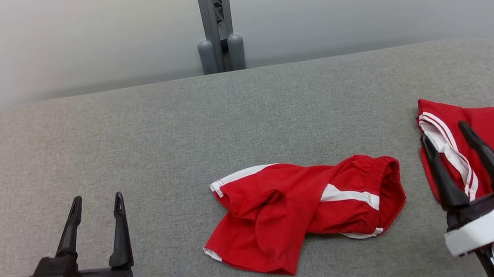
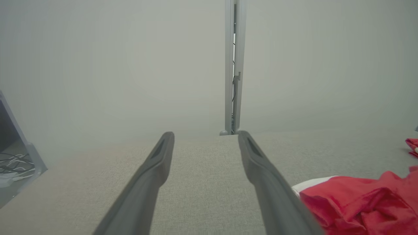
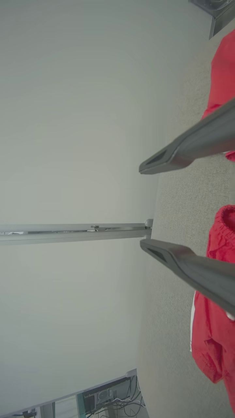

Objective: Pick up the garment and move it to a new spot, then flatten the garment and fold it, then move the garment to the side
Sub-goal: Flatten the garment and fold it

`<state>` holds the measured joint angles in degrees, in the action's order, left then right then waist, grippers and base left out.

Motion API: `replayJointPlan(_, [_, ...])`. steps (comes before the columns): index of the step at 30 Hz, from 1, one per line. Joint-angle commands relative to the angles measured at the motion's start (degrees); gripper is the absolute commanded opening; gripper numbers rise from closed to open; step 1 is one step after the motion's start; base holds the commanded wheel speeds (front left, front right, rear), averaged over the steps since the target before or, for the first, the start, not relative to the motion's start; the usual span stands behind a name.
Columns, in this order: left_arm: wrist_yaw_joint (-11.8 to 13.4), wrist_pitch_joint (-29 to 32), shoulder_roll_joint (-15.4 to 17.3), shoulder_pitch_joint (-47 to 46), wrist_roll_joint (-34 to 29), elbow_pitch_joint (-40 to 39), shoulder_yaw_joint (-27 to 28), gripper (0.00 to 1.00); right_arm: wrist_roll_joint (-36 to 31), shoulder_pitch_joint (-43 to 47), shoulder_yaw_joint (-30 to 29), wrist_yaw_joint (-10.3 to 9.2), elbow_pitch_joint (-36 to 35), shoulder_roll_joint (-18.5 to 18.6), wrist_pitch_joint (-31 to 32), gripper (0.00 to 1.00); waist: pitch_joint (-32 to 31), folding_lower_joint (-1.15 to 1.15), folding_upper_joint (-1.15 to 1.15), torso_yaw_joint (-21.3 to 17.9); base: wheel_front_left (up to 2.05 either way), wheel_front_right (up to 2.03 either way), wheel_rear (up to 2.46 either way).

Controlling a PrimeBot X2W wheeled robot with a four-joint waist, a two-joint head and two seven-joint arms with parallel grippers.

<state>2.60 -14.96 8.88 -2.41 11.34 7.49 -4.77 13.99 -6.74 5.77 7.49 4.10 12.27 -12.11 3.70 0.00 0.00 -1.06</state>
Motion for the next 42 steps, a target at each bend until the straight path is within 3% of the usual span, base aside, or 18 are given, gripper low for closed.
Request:
replayJointPlan(1, [0.8,0.1,0.2,1.2,-0.3,0.2,0.2,1.0,-1.9,1.6,-1.3,0.01,-0.6,-1.0,0.6,1.0,-0.5,0.0,0.0,-0.1,0.0,0.0,0.0])
replayJointPlan(9, [2.5,0.7,0.0,3.3,0.0,-0.1,0.3,1.0,-6.5,7.9,-6.3,0.01,-2.4,-6.5,2.9,1.0,-1.9,0.0,0.0,-0.6,0.0,0.0,0.0])
replayJointPlan(20, [2.9,2.0,0.4,2.8,-0.8,-1.2,-1.1,1.0,-6.6,8.3,-6.2,0.01,-3.4,-7.8,4.0,1.0,-1.9,0.0,0.0,-0.7,0.0,0.0,0.0])
replayJointPlan(24, [0.9,7.3,-1.0,1.8,-1.7,-2.6,-5.9,1.0,-6.9,8.4,-6.5,0.01,-3.7,-7.9,4.4,1.0,-1.6,0.0,0.0,-0.6,0.0,0.0,0.0])
replayJointPlan(29, [-5.2,15.2,-3.1,1.4,-2.1,-2.4,-16.3,1.0,-6.8,7.7,-5.8,0.01,-3.9,-8.0,4.5,1.0,-0.5,0.0,0.0,-1.8,0.0,0.0,0.0])
replayJointPlan(33, [-7.5,19.4,-4.3,1.1,-1.2,-0.4,-22.7,1.0,-6.2,6.9,-4.7,0.01,-3.6,-8.2,4.3,1.0,0.7,0.0,0.0,-3.8,0.0,0.0,0.0])
replayJointPlan(42, [-3.9,22.5,-4.6,-0.8,-0.5,5.5,-22.2,1.0,-5.4,5.5,-4.7,0.01,-3.0,-8.6,3.0,1.0,3.5,0.0,0.0,-8.4,0.0,0.0,0.0])
